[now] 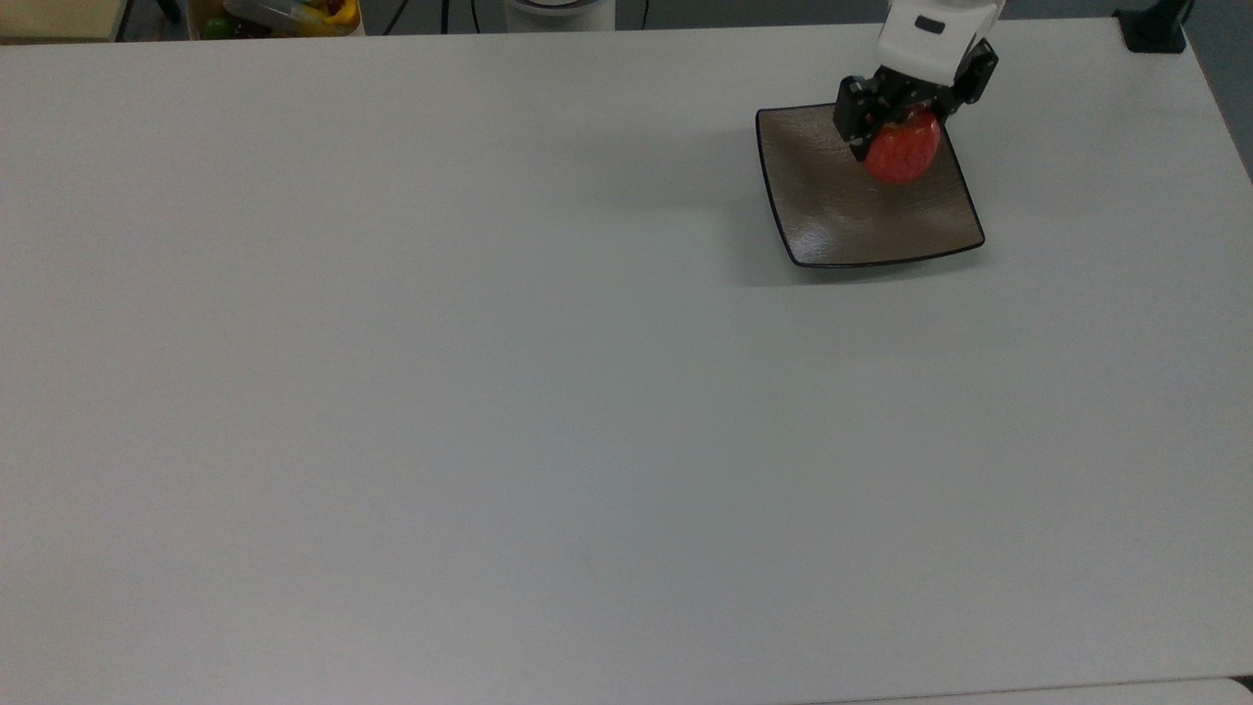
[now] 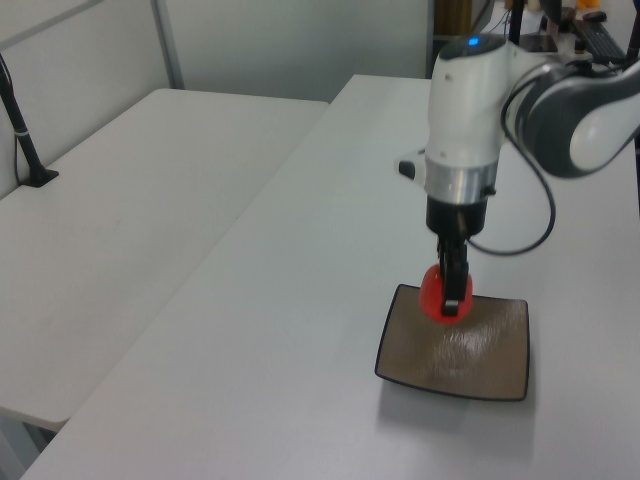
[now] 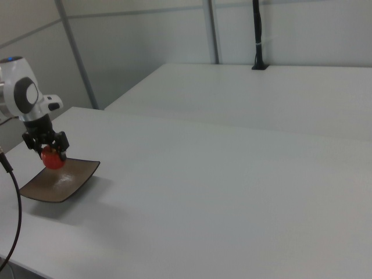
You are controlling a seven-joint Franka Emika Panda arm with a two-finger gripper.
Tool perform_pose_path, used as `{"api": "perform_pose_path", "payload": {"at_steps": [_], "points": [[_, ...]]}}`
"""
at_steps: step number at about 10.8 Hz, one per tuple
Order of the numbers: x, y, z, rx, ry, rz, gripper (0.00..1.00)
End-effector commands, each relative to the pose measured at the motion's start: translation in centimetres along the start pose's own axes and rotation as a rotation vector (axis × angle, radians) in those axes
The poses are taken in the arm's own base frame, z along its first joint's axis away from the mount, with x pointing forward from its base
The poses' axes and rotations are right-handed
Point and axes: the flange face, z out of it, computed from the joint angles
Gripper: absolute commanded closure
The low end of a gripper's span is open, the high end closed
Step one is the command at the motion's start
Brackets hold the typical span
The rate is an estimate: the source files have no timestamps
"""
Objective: Apples placed on a ceramic plate
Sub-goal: 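Lower the apple onto the plate and open the gripper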
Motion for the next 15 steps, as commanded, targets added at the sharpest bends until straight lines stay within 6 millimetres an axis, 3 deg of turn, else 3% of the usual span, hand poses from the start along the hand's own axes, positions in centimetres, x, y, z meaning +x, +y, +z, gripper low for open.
{"api": "perform_pose_path", "payload": {"at_steps": [1,4,5,6,7,8,9,12,15], "points": [[0.8,-1.3,5.5,-0.04,0.018,0.031,0.76],[0.6,-2.2,8.3,-0.069,0.003,0.011,0.75],[0.5,-2.6,8.5,-0.076,0.001,0.001,0.67],[0.4,-2.6,8.4,-0.082,0.002,-0.006,0.5],[0.4,-2.5,8.4,-0.082,0.002,-0.003,0.08],[0.5,-2.5,8.1,-0.083,0.007,-0.004,0.0],[0.5,-2.5,7.5,-0.083,0.012,0.0,0.0],[-0.1,-1.3,0.4,-0.098,0.058,0.031,0.0],[-2.4,1.2,-8.9,-0.114,0.082,0.102,0.0]]}}
